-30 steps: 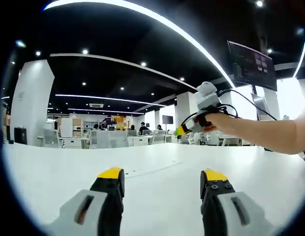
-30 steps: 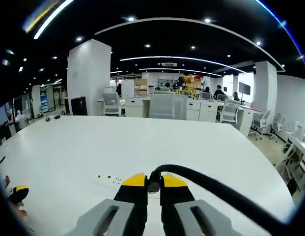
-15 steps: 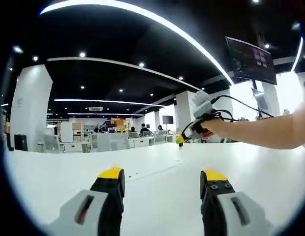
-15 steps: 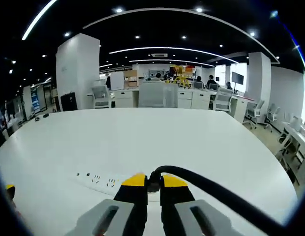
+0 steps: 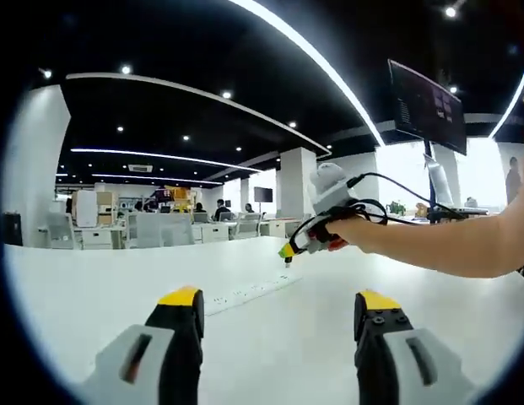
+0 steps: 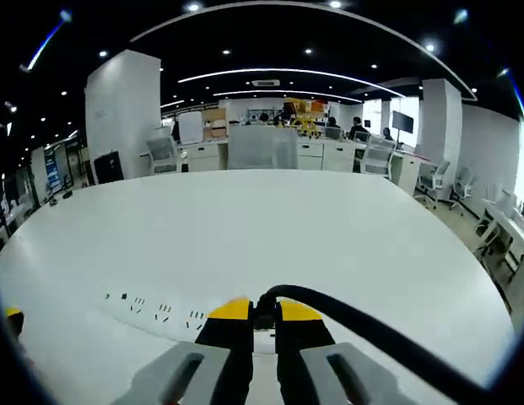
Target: Find the data cable on the table. Grasp the USB connector end of the cable and insert it into the USB port on the table
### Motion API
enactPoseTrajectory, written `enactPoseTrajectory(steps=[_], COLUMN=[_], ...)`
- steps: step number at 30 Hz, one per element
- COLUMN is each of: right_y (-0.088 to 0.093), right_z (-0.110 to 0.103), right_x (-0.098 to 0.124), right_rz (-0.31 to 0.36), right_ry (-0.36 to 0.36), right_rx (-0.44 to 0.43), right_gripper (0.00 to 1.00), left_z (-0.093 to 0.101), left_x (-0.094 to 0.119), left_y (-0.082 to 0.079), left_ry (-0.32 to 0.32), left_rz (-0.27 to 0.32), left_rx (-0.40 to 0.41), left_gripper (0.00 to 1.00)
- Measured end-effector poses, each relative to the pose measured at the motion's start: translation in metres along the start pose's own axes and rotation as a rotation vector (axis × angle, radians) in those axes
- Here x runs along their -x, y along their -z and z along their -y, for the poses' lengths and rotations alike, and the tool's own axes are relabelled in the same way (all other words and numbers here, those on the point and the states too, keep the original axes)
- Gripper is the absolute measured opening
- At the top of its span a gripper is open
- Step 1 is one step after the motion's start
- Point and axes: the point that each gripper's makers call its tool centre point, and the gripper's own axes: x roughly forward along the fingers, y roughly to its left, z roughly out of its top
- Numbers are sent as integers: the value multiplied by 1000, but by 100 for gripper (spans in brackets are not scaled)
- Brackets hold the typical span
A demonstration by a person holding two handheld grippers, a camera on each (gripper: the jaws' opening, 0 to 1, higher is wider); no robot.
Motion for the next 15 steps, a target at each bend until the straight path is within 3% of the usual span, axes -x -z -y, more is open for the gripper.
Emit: enactPoseTrajectory(steps=[5, 7, 13, 15], right_y=[6, 6, 8, 9], right_z=[4, 7, 7, 9], right_x=[-1, -16, -10, -27], right_rz=[-17, -28, -37, -46], right_ry=[17, 21, 25, 30], right_rx=[-1, -7, -22, -25], right_gripper=[10, 10, 10, 10], left_z=[6, 6, 1, 0], left_x=[-11, -14, -11, -10], left_y=[12, 18, 12, 13], left_ry=[32, 40, 32, 29], left_rz=[-15, -28, -1, -7], left_rx=[14, 17, 28, 28], left_gripper=[78, 78, 78, 77])
